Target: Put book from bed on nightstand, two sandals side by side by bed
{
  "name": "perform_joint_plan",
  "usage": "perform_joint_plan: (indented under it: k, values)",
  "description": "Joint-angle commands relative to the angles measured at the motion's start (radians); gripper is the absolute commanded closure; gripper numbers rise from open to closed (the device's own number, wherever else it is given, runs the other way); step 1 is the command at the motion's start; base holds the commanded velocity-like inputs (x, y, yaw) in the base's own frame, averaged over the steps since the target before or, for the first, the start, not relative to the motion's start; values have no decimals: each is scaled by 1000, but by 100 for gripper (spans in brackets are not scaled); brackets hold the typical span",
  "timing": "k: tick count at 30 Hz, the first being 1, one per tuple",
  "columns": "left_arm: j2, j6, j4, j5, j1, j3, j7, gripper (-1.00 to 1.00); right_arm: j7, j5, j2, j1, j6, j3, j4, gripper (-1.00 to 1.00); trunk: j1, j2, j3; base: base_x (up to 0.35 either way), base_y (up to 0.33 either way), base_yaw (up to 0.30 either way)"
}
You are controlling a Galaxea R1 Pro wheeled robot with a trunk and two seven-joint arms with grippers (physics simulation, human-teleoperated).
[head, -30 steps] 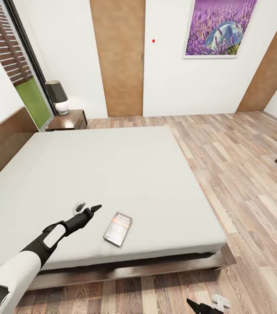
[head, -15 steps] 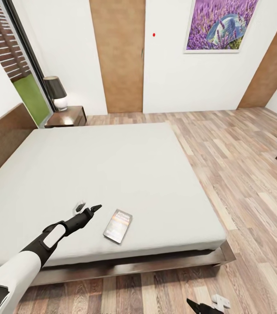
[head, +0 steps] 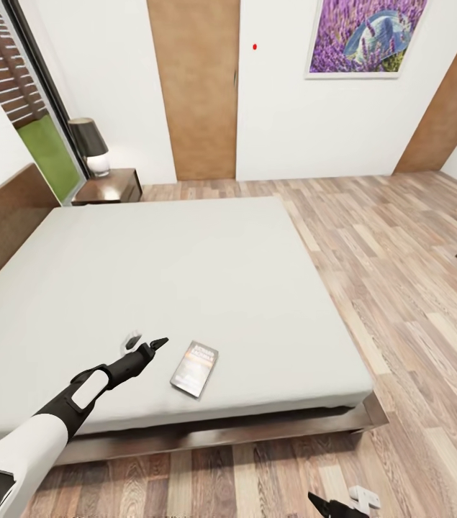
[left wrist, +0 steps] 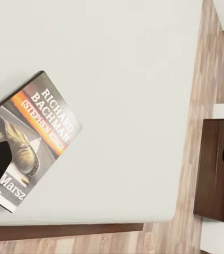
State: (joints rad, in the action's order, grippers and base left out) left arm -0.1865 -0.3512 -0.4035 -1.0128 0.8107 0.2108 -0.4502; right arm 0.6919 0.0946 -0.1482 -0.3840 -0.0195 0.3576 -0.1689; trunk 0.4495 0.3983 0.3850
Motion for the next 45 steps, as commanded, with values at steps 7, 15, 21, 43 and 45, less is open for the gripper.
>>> perform_joint_plan:
  k: [7,15,21,43,45]
  values:
    - [-1,-5,0,-9,1,4,-1,-100,3,10,-1,0,-2,-5,2,-100,0,2,13,0,0,0]
    - [10,-5,0,-8,1,4,1,-100,8,11,-4,0,0,-3,0,-100,0,2,25,0,0,0]
    - [11,-5,0,-7,1,4,1,-100,13,16,-67,0,10,-2,1,-100,0,2,35,0,0,0]
    - [12,-5,0,-7,1,4,1,-100,239,15,-178,0,20,-3,3,-100,0,2,69,0,0,0]
    - [12,-5,0,-7,1,4,1,-100,246,13,-178,-1,19,-4,2,-100,0,2,72,0,0,0]
